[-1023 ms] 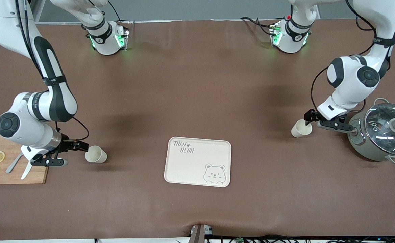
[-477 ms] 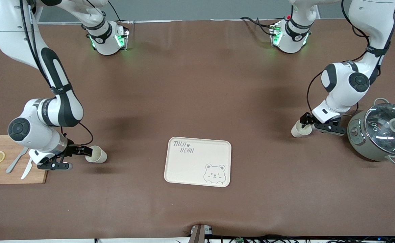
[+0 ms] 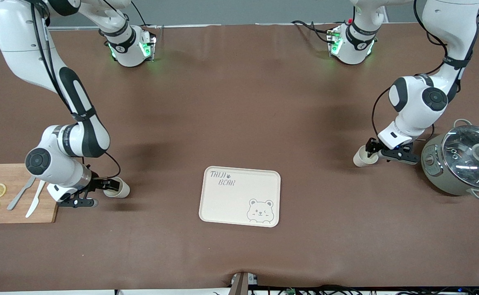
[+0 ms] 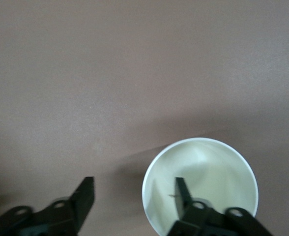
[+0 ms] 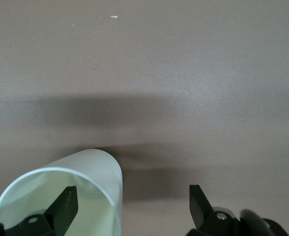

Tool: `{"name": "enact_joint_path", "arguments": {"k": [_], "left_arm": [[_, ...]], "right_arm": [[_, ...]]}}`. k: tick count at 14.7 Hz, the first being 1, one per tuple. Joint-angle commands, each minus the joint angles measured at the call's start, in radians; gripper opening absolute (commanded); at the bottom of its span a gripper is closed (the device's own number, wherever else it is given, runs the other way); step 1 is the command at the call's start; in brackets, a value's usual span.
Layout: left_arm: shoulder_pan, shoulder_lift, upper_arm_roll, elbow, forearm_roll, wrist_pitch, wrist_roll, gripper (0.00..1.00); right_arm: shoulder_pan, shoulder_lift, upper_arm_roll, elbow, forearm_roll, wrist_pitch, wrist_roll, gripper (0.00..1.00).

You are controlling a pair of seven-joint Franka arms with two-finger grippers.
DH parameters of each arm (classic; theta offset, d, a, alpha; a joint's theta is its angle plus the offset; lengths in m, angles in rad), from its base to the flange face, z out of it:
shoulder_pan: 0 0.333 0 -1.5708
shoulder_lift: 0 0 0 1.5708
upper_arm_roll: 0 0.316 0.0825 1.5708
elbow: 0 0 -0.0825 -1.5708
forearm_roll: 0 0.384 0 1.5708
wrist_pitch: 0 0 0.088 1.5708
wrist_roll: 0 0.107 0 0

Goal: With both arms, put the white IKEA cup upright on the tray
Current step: 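Lower both grippers and close them around the two white cups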

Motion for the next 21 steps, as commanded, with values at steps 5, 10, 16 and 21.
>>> {"name": "enact_joint_path", "arguments": {"k": [5, 10, 16, 21], "left_arm": [[0.008, 0.007, -0.008, -0.012, -0.017, 0.032, 0.016, 0.0], [-0.009, 0.022, -0.017, 0.019, -0.02, 0.047, -0.048, 0.0], [-0.027, 0.047, -0.141, 0.234, -0.02, -0.153, -0.295, 0.0], [-0.127, 0.097, -0.17, 0.483, -0.017, -0.414, -0.528, 0.0]], "right_arm": [[0.004, 0.011, 0.002, 0.011, -0.003, 0.009, -0.001, 0.55], [0.004, 0.011, 0.002, 0.011, -0.002, 0.008, 0.002, 0.16], [0.01, 0.011, 0.002, 0.016, -0.002, -0.001, 0.002, 0.0], [0.06, -0.01, 0.007, 0.058, 0.0, -0.073, 0.083, 0.0]]}}
